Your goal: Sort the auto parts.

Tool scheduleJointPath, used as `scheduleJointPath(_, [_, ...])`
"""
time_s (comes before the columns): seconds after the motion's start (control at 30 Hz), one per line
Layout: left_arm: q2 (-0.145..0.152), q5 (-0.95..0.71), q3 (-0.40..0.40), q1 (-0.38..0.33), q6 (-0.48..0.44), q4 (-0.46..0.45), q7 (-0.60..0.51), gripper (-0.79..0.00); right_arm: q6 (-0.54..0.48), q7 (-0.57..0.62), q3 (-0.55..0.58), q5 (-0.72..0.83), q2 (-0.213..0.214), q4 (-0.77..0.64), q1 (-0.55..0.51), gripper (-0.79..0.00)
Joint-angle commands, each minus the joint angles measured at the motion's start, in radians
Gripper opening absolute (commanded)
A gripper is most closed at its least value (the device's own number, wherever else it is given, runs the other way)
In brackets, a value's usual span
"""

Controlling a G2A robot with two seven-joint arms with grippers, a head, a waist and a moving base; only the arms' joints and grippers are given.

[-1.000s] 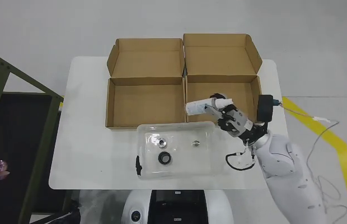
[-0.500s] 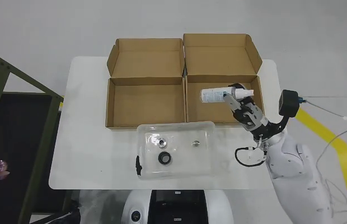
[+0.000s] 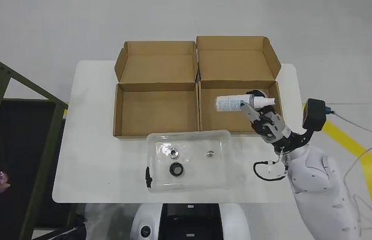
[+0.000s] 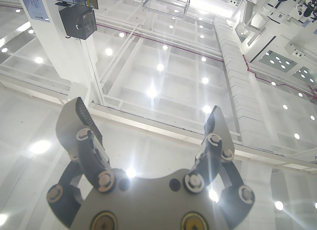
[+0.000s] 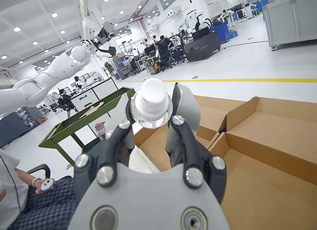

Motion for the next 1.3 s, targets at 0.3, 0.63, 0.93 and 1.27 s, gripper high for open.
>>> scheduleJointPath(0.3, [0.0, 0.0, 0.0, 0.0, 0.0, 0.0, 0.0, 0.0, 0.12, 0.009, -0.03, -0.333, -0.001, 0.001, 0.015, -0.785])
scheduleJointPath(0.63, [0.0, 0.0, 0.0, 0.0, 0.0, 0.0, 0.0, 0.0, 0.247, 0.057, -0.06, -0.527, -0.003, 0.051, 0.05, -0.785])
scheduleJointPath(0.93, [0.0, 0.0, 0.0, 0.0, 0.0, 0.0, 0.0, 0.0, 0.257, 0.151, -0.132, -0.556, -0.011, 0.18, 0.164, -0.785])
scheduleJointPath(1.27, [0.0, 0.0, 0.0, 0.0, 0.0, 0.0, 0.0, 0.0, 0.266, 0.216, -0.247, -0.602, -0.029, 0.304, 0.292, -0.785])
